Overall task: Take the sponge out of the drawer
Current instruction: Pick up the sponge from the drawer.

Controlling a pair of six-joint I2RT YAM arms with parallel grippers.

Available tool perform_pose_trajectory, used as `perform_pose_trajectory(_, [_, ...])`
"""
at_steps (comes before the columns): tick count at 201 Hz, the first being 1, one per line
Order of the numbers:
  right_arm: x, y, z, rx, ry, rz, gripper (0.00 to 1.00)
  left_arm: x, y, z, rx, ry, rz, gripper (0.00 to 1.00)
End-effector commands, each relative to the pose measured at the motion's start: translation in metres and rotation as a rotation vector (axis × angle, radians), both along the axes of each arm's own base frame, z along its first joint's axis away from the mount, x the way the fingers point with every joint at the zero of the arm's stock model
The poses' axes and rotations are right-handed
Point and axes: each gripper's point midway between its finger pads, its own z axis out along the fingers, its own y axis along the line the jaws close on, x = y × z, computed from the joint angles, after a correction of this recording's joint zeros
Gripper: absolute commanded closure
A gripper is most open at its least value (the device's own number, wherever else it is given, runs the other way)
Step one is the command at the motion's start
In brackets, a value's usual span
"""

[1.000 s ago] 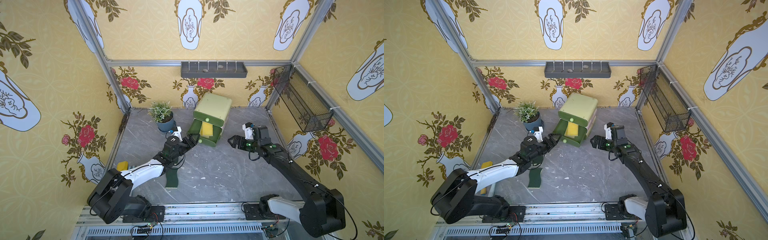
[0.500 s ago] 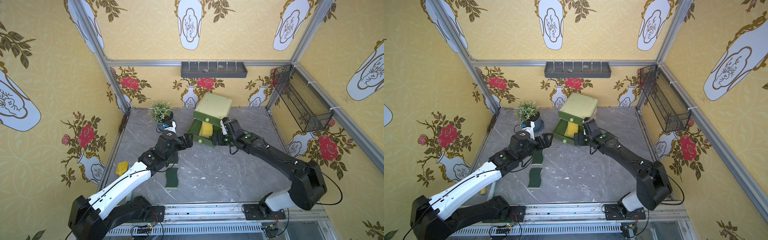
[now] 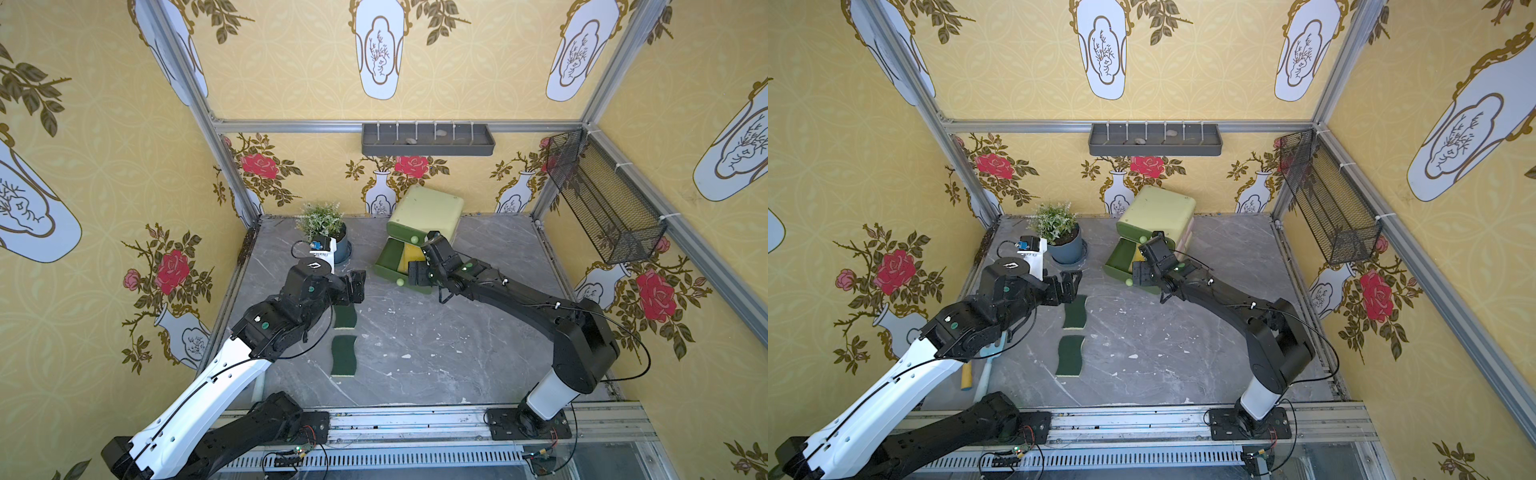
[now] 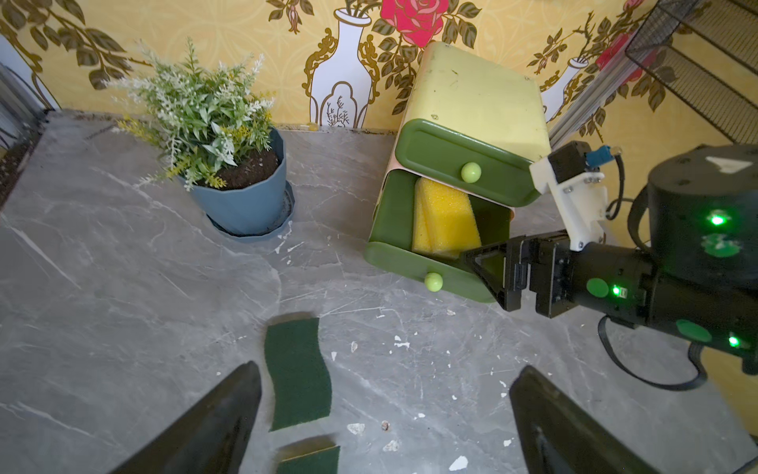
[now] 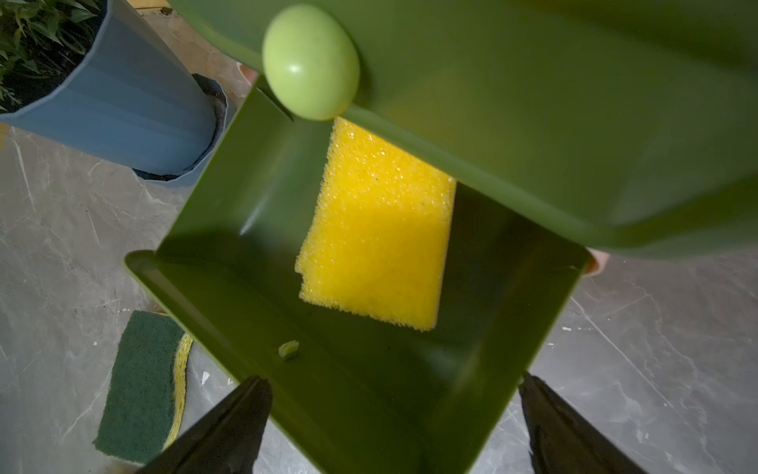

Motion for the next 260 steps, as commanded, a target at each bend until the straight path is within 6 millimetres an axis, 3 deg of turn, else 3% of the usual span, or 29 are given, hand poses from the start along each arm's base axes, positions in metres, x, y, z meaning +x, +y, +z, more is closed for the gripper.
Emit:
perform_pose_trajectory(1, [0.011,0.004,0.010,0.021,-0.047,-0.046,0.02,-0.001,0.006,-0.006,0.132,-0.032,-0.048,0.00])
perform_pose_trajectory(43, [0.019,0.007,0.017,0.049,-0.070,-0.096,0.02,0.011,-0.004,-0.019,0.214,-0.106,-0.106,0.00])
perform_pose_trajectory(88, [0.027,0.009,0.008,0.013,-0.087,-0.177,0.02,0.016,-0.014,-0.036,0.253,-0.141,-0.160,0.00])
perform_pose_trajectory(154, [0.035,0.018,-0.006,-0.027,-0.092,-0.220,0.02,0.005,-0.003,-0.024,0.205,-0.243,-0.147,0.00])
perform_pose_trajectory(260, [0.046,0.024,-0.028,-0.065,-0.077,-0.237,0.03,0.006,-0.001,-0.027,0.221,-0.231,-0.145,0.00])
